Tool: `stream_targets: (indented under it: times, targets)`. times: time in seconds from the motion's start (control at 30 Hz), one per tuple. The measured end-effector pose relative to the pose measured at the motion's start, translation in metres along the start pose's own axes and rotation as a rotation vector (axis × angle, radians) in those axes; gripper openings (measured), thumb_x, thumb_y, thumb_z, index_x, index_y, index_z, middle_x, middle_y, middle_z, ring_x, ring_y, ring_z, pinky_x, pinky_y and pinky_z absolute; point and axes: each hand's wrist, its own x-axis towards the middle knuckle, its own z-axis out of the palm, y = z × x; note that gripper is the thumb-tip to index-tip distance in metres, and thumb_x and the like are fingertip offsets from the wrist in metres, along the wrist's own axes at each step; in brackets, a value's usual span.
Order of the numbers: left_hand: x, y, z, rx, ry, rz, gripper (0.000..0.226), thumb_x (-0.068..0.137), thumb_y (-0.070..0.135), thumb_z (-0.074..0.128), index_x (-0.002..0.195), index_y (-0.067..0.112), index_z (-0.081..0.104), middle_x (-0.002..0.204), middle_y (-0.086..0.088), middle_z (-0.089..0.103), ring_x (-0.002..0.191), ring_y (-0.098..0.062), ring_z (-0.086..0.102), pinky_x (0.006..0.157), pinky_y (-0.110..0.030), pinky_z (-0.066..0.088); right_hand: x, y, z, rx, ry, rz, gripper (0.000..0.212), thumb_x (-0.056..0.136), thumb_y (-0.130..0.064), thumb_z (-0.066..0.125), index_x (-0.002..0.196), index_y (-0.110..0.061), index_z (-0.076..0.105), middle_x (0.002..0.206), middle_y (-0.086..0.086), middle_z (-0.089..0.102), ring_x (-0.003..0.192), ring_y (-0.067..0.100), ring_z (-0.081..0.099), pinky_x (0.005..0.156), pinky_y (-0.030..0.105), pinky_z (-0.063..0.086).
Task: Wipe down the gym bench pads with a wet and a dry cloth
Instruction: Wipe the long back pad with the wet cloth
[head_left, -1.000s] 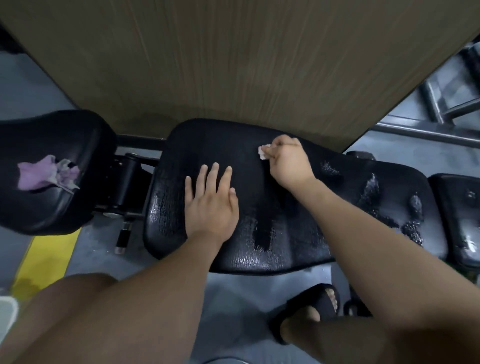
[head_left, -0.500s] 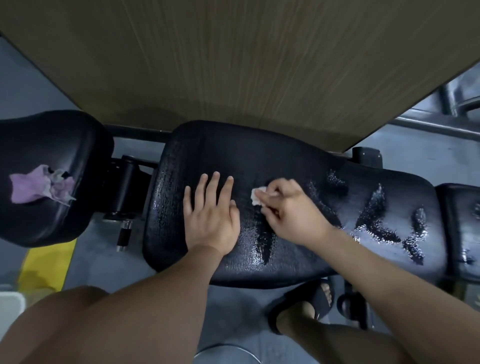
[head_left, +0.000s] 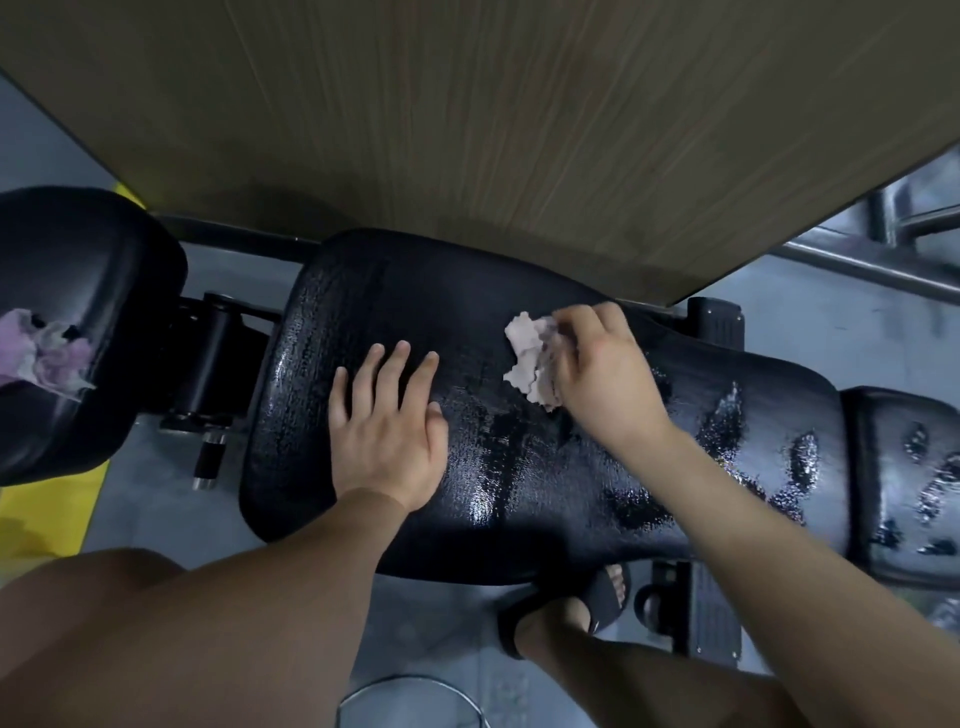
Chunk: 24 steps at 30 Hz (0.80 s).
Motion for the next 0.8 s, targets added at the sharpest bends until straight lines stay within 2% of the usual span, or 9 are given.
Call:
stream_targets:
  times: [0.1, 0.17, 0.23, 0.33, 0.4, 0.53, 0.67, 0.73, 0.8]
  targets:
    - [0.0, 0.001, 0.0, 0.006, 0.007, -0.003, 0.055, 0.096, 0.037, 0.039, 0.151, 0.031, 0.04, 0.161, 0.0, 0.034, 0.153, -0.023, 0.021, 0.124, -0.053, 0.011, -0.01, -0.008, 0.006, 0.026, -0.062, -0.054, 0.039, 0.096, -0.031, 0.067, 0.132, -0.017, 0.06, 0.114, 0.01, 0.052, 0.098, 0.033, 0.06, 0.09, 0.04, 0.053]
    - [0.0, 0.001, 0.0, 0.008, 0.005, -0.003, 0.055, 0.096, 0.037, 0.039, 0.151, 0.031, 0.04, 0.161, 0.0, 0.034, 0.153, -0.024, 0.021, 0.124, -0.053, 0.011, -0.01, -0.004, 0.014, -0.023, -0.081, -0.124, 0.046, 0.096, -0.02, 0.067, 0.141, -0.022, 0.057, 0.115, 0.01, 0.052, 0.097, 0.036, 0.057, 0.088, 0.044, 0.055]
    - [-0.001, 0.001, 0.001, 0.012, 0.007, -0.004, 0.055, 0.097, 0.037, 0.039, 0.152, 0.031, 0.04, 0.161, 0.0, 0.034, 0.152, -0.024, 0.021, 0.125, -0.052, 0.011, 0.0, 0.004, 0.023, -0.066, -0.06, -0.155, 0.048, 0.094, -0.008, 0.061, 0.141, -0.018, 0.058, 0.114, 0.014, 0.055, 0.093, 0.039, 0.056, 0.085, 0.046, 0.055]
    - [-0.001, 0.0, 0.001, 0.01, 0.015, -0.004, 0.055, 0.097, 0.037, 0.04, 0.152, 0.031, 0.039, 0.161, 0.0, 0.033, 0.152, -0.024, 0.02, 0.125, -0.053, 0.011, 0.021, 0.011, 0.036, -0.092, -0.012, -0.111, 0.046, 0.092, -0.005, 0.056, 0.137, -0.006, 0.061, 0.115, 0.018, 0.059, 0.096, 0.041, 0.058, 0.092, 0.042, 0.051]
    - [-0.001, 0.0, 0.001, 0.01, 0.023, -0.003, 0.055, 0.097, 0.037, 0.04, 0.152, 0.031, 0.039, 0.161, 0.0, 0.033, 0.152, -0.024, 0.021, 0.124, -0.053, 0.012, 0.019, 0.008, 0.044, -0.092, -0.03, -0.117, 0.045, 0.088, -0.003, 0.057, 0.133, -0.003, 0.063, 0.112, 0.016, 0.061, 0.093, 0.041, 0.059, 0.09, 0.04, 0.048]
    - [0.0, 0.0, 0.002, -0.003, 0.035, 0.007, 0.055, 0.096, 0.036, 0.041, 0.151, 0.031, 0.041, 0.161, 0.0, 0.034, 0.151, -0.024, 0.022, 0.124, -0.053, 0.012, -0.064, -0.007, 0.047, -0.029, -0.177, -0.34, 0.052, 0.086, -0.001, 0.055, 0.138, -0.004, 0.06, 0.113, 0.013, 0.061, 0.091, 0.034, 0.055, 0.076, 0.044, 0.053]
    - [0.0, -0.001, 0.003, -0.01, 0.049, 0.005, 0.054, 0.096, 0.035, 0.043, 0.15, 0.03, 0.042, 0.16, -0.001, 0.035, 0.151, -0.024, 0.023, 0.124, -0.053, 0.013, -0.134, -0.012, 0.04, -0.01, -0.336, -0.549, 0.045, 0.093, -0.007, 0.063, 0.138, -0.007, 0.06, 0.119, 0.006, 0.06, 0.094, 0.027, 0.055, 0.081, 0.035, 0.052]
    - [0.0, 0.0, 0.002, -0.015, 0.054, 0.013, 0.054, 0.096, 0.035, 0.043, 0.149, 0.03, 0.044, 0.159, -0.001, 0.036, 0.151, -0.025, 0.024, 0.123, -0.054, 0.014, -0.108, 0.001, 0.042, -0.088, -0.332, -0.529, 0.05, 0.09, -0.005, 0.061, 0.139, -0.01, 0.058, 0.117, 0.008, 0.057, 0.096, 0.03, 0.055, 0.077, 0.044, 0.058]
    - [-0.001, -0.001, 0.002, -0.023, 0.061, 0.016, 0.053, 0.096, 0.035, 0.043, 0.149, 0.03, 0.044, 0.159, -0.002, 0.037, 0.15, -0.025, 0.025, 0.123, -0.054, 0.015, -0.07, 0.013, 0.043, -0.131, -0.21, -0.373, 0.045, 0.088, -0.002, 0.06, 0.133, -0.006, 0.063, 0.111, 0.014, 0.059, 0.091, 0.035, 0.056, 0.073, 0.049, 0.057]
